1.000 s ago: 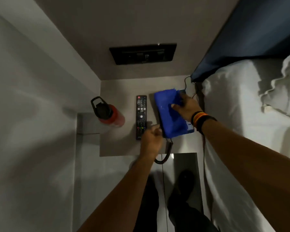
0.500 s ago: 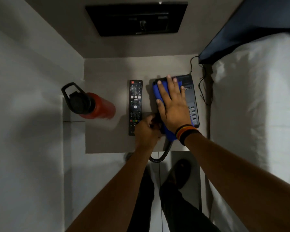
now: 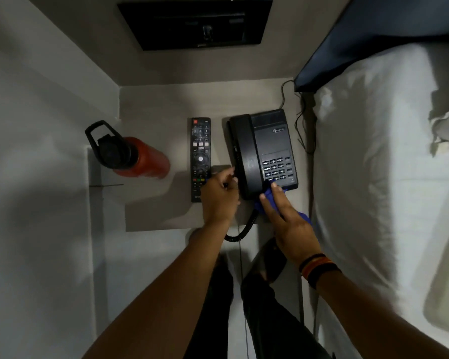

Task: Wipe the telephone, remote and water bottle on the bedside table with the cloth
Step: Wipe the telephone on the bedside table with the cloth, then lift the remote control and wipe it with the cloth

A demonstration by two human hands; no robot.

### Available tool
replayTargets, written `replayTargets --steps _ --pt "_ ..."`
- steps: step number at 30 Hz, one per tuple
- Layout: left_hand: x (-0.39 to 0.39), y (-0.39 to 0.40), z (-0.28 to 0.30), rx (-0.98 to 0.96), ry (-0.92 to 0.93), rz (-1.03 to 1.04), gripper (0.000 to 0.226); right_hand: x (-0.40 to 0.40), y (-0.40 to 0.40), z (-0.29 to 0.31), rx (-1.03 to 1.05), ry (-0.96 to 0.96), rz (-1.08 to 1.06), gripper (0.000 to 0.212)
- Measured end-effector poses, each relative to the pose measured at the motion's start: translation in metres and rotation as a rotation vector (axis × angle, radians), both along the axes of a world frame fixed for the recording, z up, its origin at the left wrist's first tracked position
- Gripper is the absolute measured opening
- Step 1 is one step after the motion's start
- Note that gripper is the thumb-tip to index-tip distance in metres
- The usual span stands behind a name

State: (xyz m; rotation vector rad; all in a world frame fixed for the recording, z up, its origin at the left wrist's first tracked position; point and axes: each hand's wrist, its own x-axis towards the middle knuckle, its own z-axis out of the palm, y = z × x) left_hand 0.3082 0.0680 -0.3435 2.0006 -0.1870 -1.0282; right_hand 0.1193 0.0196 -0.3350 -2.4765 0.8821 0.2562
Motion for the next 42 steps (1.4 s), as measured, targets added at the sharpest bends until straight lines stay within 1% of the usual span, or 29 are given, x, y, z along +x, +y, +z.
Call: replayTargets --steps 2,3,5,6,7,9,10,11,15,21,25,27,29,30,31,33,34,35,36,37,38,39,40,41,42 --pt "-0.003 -0.006 0.006 -0.025 -0.046 0.028 0.037 0.016 -0.022 0.027 0.011 -0.119 -0.147 0.102" --pt "-0.005 -0.011 0.007 -0.03 -0.067 0.016 0.042 0.029 -0.038 0.039 0.004 -0.19 -0.23 0.097" --pt "-0.007 -0.021 0.01 -0.008 -0.097 -0.001 0.055 0.066 -0.077 0.049 -0.042 -0.311 -0.325 0.078" --pt "-0.007 -0.025 0.008 0.016 -0.115 -0.003 0.059 0.085 -0.098 0.044 -0.072 -0.313 -0.308 0.069" --pt "-0.006 -0.029 0.006 0.038 -0.132 -0.003 0.06 0.103 -0.115 0.037 -0.08 -0.249 -0.251 0.064" --pt "-0.003 -0.033 0.002 0.068 -0.114 0.012 0.058 0.123 -0.135 0.012 -0.089 -0.038 -0.085 0.062" --pt "-0.002 -0.034 0.002 0.076 -0.092 0.018 0.055 0.125 -0.138 0.002 -0.1 0.019 -0.041 0.061" --pt "-0.002 -0.036 0.002 0.086 -0.082 0.016 0.05 0.123 -0.138 -0.003 -0.107 0.037 -0.031 0.062" --pt "-0.002 -0.039 0.01 0.1 -0.115 -0.011 0.038 0.093 -0.111 0.003 -0.089 -0.03 -0.026 0.067" --pt "-0.004 -0.042 0.018 0.127 -0.088 0.048 0.034 0.028 -0.049 0.002 -0.126 0.09 0.006 0.092" --pt "-0.004 -0.041 0.015 0.112 -0.044 0.07 0.035 0.012 -0.037 0.002 -0.152 0.078 0.016 0.093" --pt "-0.002 -0.04 0.015 0.098 -0.046 0.066 0.035 0.008 -0.029 0.011 -0.14 0.072 0.018 0.087" --pt "0.001 -0.032 0.02 0.05 -0.1 0.03 0.037 0.003 -0.022 0.022 -0.059 0.075 -0.042 0.072" --pt "0.004 -0.025 0.023 0.024 -0.202 -0.015 0.035 0.0 -0.021 0.027 0.009 0.049 -0.126 0.062" --pt "0.008 -0.015 0.024 0.02 -0.351 -0.073 0.032 -0.002 -0.02 0.034 0.099 0.004 -0.26 0.052" --pt "0.019 0.007 0.024 0.117 -0.626 -0.19 0.034 -0.002 -0.023 0.05 0.366 -0.103 -0.648 0.042" --pt "0.026 0.015 0.021 0.194 -0.694 -0.227 0.04 0.0 -0.026 0.059 0.53 -0.202 -0.863 0.037" --pt "0.032 0.022 0.018 0.28 -0.704 -0.25 0.05 0.001 -0.031 0.064 0.678 -0.302 -1.061 0.032" --pt "0.039 0.028 0.014 0.365 -0.664 -0.266 0.062 0.003 -0.037 0.069 0.796 -0.397 -1.217 0.025" --pt "0.044 0.032 0.01 0.432 -0.594 -0.278 0.071 0.006 -0.043 0.073 0.908 -0.479 -1.315 0.023" --pt "0.048 0.034 0.007 0.461 -0.531 -0.278 0.076 0.009 -0.048 0.077 1.023 -0.552 -1.369 0.03" --pt "0.052 0.033 0.005 0.456 -0.49 -0.265 0.076 0.015 -0.053 0.084 1.161 -0.628 -1.398 0.038" --pt "0.054 0.032 0.004 0.432 -0.463 -0.253 0.073 0.024 -0.056 0.09 1.289 -0.703 -1.39 0.039" --pt "0.057 0.029 0.004 0.41 -0.449 -0.245 0.068 0.036 -0.06 0.097 1.402 -0.761 -1.352 0.039" --pt "0.059 0.028 0.004 0.395 -0.426 -0.239 0.061 0.048 -0.063 0.103 1.457 -0.778 -1.292 0.042"
